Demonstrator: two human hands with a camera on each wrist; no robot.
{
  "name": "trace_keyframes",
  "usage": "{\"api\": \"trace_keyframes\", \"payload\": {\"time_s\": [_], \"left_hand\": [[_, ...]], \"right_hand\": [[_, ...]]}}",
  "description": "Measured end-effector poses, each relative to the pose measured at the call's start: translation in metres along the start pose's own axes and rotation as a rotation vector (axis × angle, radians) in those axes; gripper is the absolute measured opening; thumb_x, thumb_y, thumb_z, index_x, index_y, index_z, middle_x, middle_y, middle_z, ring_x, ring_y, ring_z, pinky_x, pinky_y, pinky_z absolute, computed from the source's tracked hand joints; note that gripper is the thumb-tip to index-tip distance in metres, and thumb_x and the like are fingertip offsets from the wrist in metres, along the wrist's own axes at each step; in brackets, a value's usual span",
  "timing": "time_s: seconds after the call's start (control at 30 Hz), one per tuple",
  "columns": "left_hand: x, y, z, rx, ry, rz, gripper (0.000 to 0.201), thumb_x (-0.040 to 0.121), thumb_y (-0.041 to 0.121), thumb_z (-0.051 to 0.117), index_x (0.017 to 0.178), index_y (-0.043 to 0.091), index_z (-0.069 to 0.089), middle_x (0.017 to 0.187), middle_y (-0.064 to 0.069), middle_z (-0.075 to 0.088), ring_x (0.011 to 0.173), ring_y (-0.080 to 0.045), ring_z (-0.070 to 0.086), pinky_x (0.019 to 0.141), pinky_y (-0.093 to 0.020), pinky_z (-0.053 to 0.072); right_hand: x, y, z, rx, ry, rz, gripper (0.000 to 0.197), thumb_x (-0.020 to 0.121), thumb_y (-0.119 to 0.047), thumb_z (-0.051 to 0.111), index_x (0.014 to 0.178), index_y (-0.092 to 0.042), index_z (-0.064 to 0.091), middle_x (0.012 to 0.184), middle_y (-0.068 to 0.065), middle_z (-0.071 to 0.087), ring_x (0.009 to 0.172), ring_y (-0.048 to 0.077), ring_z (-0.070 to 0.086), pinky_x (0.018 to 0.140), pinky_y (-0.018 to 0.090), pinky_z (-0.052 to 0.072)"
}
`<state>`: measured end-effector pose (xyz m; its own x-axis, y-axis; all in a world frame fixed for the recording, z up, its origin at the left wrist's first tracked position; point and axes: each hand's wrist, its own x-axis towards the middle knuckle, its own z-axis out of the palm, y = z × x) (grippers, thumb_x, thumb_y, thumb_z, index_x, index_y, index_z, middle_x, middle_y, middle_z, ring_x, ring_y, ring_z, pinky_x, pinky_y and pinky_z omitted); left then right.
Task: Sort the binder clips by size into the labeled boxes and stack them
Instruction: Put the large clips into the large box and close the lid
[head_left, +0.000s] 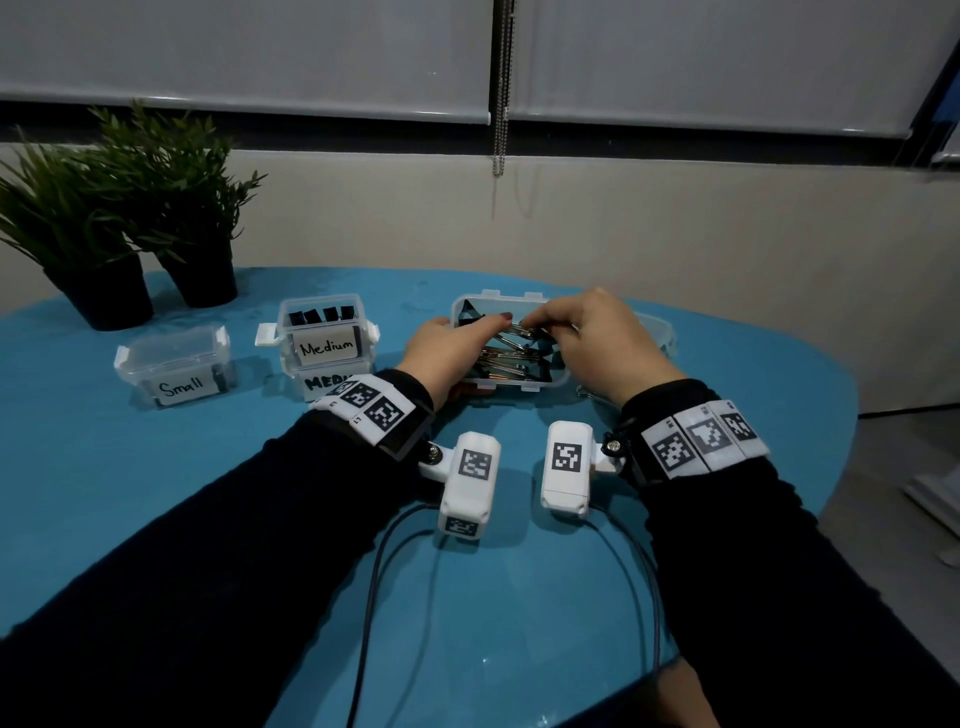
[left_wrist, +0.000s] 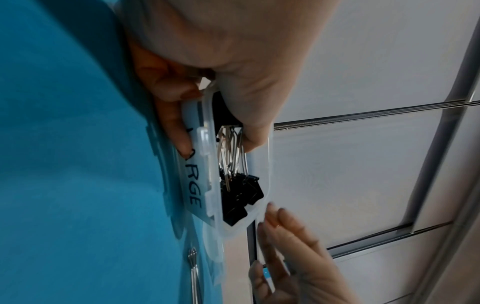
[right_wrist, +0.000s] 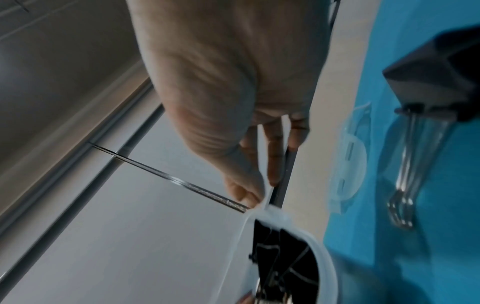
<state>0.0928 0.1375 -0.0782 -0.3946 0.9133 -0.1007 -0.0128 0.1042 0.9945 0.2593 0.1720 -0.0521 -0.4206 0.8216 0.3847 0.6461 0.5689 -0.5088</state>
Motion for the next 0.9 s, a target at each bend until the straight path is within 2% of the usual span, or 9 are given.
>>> {"api": "trace_keyframes", "payload": {"time_s": [0.17, 0.27, 0.4, 0.47, 0.53, 0.63, 0.77, 0.83, 0.9], "left_hand": [[0.002, -0.001, 0.001, 0.008, 0.022, -0.015, 0.066, 0.053, 0.054, 0.084, 0.107, 0.019, 0.069, 0.094, -0.008, 0.078, 0.080, -0.028, 0.076, 0.074, -0.052, 0.063], [0.009, -0.005, 0.001, 0.030, 0.038, -0.024, 0.080, 0.046, 0.065, 0.083, 0.113, 0.023, 0.067, 0.105, -0.005, 0.076, 0.091, -0.027, 0.075, 0.081, -0.049, 0.062], [0.032, -0.018, 0.000, 0.049, 0.065, -0.037, 0.113, 0.033, 0.078, 0.083, 0.131, 0.028, 0.059, 0.122, -0.003, 0.070, 0.104, -0.027, 0.071, 0.088, -0.050, 0.058], [0.028, -0.015, 0.000, 0.049, 0.058, -0.017, 0.110, 0.034, 0.076, 0.084, 0.130, 0.027, 0.059, 0.119, -0.002, 0.071, 0.102, -0.026, 0.071, 0.088, -0.049, 0.059], [0.015, -0.007, 0.000, 0.066, 0.058, 0.009, 0.103, 0.043, 0.072, 0.080, 0.131, 0.024, 0.059, 0.120, -0.003, 0.070, 0.104, -0.026, 0.070, 0.091, -0.049, 0.058], [0.011, -0.004, 0.000, 0.084, 0.064, 0.021, 0.107, 0.047, 0.072, 0.076, 0.139, 0.021, 0.052, 0.129, -0.005, 0.065, 0.112, -0.028, 0.066, 0.097, -0.050, 0.054], [0.015, -0.007, 0.000, 0.069, 0.062, 0.030, 0.108, 0.048, 0.070, 0.078, 0.139, 0.020, 0.051, 0.128, -0.006, 0.066, 0.111, -0.028, 0.067, 0.096, -0.049, 0.055], [0.016, -0.009, -0.001, 0.061, 0.060, 0.036, 0.102, 0.049, 0.068, 0.080, 0.135, 0.020, 0.054, 0.122, -0.004, 0.069, 0.106, -0.027, 0.069, 0.094, -0.048, 0.057], [0.018, -0.009, -0.001, 0.053, 0.055, 0.039, 0.096, 0.049, 0.068, 0.080, 0.129, 0.021, 0.059, 0.117, -0.003, 0.071, 0.102, -0.026, 0.071, 0.092, -0.047, 0.057]], "right_hand": [[-0.005, 0.004, -0.004, 0.439, 0.207, 0.106, 0.024, 0.085, 0.005, 0.071, 0.087, -0.017, 0.080, 0.086, -0.005, 0.077, 0.082, 0.002, 0.071, 0.079, 0.011, 0.051], [-0.006, 0.011, -0.013, 0.646, 0.261, 0.191, 0.025, 0.080, 0.016, 0.070, 0.077, -0.009, 0.074, 0.079, 0.000, 0.074, 0.074, 0.008, 0.071, 0.074, 0.016, 0.057], [-0.009, 0.027, -0.022, 0.313, 0.145, 0.453, 0.022, 0.068, 0.000, 0.087, 0.073, -0.016, 0.073, 0.083, 0.003, 0.074, 0.089, 0.023, 0.071, 0.086, 0.036, 0.058], [-0.012, 0.030, -0.024, 0.072, -0.073, 0.586, 0.034, 0.058, -0.019, 0.097, 0.083, -0.012, 0.075, 0.085, 0.003, 0.072, 0.091, 0.025, 0.068, 0.084, 0.034, 0.055], [-0.011, 0.030, -0.023, -0.021, -0.211, 0.634, 0.054, 0.051, -0.028, 0.100, 0.093, -0.006, 0.075, 0.091, 0.008, 0.074, 0.091, 0.029, 0.070, 0.088, 0.040, 0.058], [-0.009, 0.028, -0.022, -0.099, -0.274, 0.634, 0.048, 0.067, -0.021, 0.092, 0.107, -0.002, 0.073, 0.102, 0.011, 0.074, 0.097, 0.029, 0.069, 0.094, 0.041, 0.056], [-0.009, 0.030, -0.017, -0.113, -0.285, 0.613, 0.040, 0.077, -0.024, 0.087, 0.106, -0.002, 0.071, 0.105, 0.013, 0.073, 0.100, 0.030, 0.067, 0.095, 0.041, 0.055], [-0.009, 0.032, -0.017, -0.095, -0.227, 0.586, 0.035, 0.085, -0.026, 0.079, 0.108, -0.002, 0.069, 0.106, 0.014, 0.071, 0.097, 0.027, 0.066, 0.090, 0.036, 0.054], [-0.004, 0.035, -0.016, 0.003, -0.054, 0.550, 0.022, 0.092, -0.022, 0.069, 0.107, -0.005, 0.070, 0.108, 0.015, 0.071, 0.089, 0.023, 0.063, 0.079, 0.031, 0.052]]}}
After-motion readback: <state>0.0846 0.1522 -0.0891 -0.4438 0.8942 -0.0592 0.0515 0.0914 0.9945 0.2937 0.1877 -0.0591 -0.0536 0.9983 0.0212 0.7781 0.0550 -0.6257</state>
